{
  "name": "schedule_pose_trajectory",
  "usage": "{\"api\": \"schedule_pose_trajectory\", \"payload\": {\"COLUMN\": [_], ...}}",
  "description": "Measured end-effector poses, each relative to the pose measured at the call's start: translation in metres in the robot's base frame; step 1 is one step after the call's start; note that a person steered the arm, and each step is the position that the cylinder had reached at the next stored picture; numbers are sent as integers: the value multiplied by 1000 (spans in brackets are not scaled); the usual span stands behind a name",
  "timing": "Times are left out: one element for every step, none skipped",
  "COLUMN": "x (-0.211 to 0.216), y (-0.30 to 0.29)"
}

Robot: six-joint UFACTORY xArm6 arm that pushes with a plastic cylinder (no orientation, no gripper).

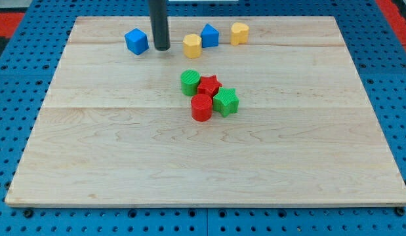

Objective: Slightly move the blue cube to the left side

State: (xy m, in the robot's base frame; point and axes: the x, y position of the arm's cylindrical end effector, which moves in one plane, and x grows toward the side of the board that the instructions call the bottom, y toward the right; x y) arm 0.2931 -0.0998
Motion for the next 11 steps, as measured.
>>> {"api": "schedule_pose_trajectory", "payload": {"x": [-5, -35, -46, -47, -47, -47, -55, -79, -80, -80, -80], "y": [-34, -33, -9, -4, -26, -44, -48, -46, -62, -61, -57]}}
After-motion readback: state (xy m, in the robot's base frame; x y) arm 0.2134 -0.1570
